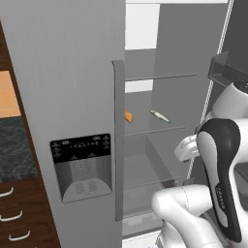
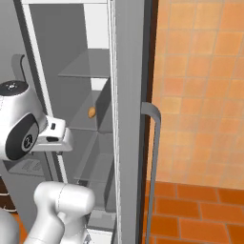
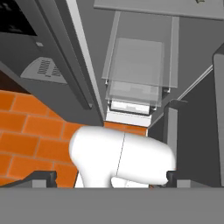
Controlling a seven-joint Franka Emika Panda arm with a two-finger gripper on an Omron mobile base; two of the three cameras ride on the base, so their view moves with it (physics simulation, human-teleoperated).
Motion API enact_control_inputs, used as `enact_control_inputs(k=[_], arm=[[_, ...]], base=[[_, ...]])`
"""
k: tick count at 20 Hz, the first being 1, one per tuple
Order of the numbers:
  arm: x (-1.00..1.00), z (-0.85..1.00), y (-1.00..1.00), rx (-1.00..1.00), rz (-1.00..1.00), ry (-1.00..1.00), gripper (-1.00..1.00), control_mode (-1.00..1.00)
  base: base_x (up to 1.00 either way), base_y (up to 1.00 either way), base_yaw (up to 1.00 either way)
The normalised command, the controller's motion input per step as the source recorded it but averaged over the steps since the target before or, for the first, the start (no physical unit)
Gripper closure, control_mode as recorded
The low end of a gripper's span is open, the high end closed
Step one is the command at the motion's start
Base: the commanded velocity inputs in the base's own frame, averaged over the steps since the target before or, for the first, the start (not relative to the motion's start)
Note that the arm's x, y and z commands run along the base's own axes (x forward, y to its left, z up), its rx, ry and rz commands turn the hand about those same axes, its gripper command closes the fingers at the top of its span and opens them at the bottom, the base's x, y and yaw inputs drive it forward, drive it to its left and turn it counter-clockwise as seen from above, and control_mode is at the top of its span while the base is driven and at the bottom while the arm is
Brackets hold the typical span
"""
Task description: Place one potato and one fish in each tupperware on the nearby counter, to pack two identical lunches.
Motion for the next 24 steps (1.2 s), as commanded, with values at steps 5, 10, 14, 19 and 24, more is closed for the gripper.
enact_control_inputs(k=[5, 10, 14, 19, 24], arm=[[0.00, 0.00, 0.00, 0.00, 0.00, 0.00, -1.00, 1.00], [0.02, 0.00, 0.20, 0.00, 0.00, 0.00, -1.00, -1.00], [0.27, 0.24, 0.54, -0.03, -0.04, -0.03, -1.00, -1.00], [0.86, 0.25, 0.03, 0.00, -0.01, -0.08, -1.00, -1.00], [1.00, 0.07, -0.26, 0.03, -0.02, -0.05, -1.00, -1.00]], base=[[0.00, 0.00, 0.00], [0.00, 0.00, 0.00], [0.00, 0.00, 0.00], [0.00, 0.00, 0.00], [0.00, 0.00, 0.00]])
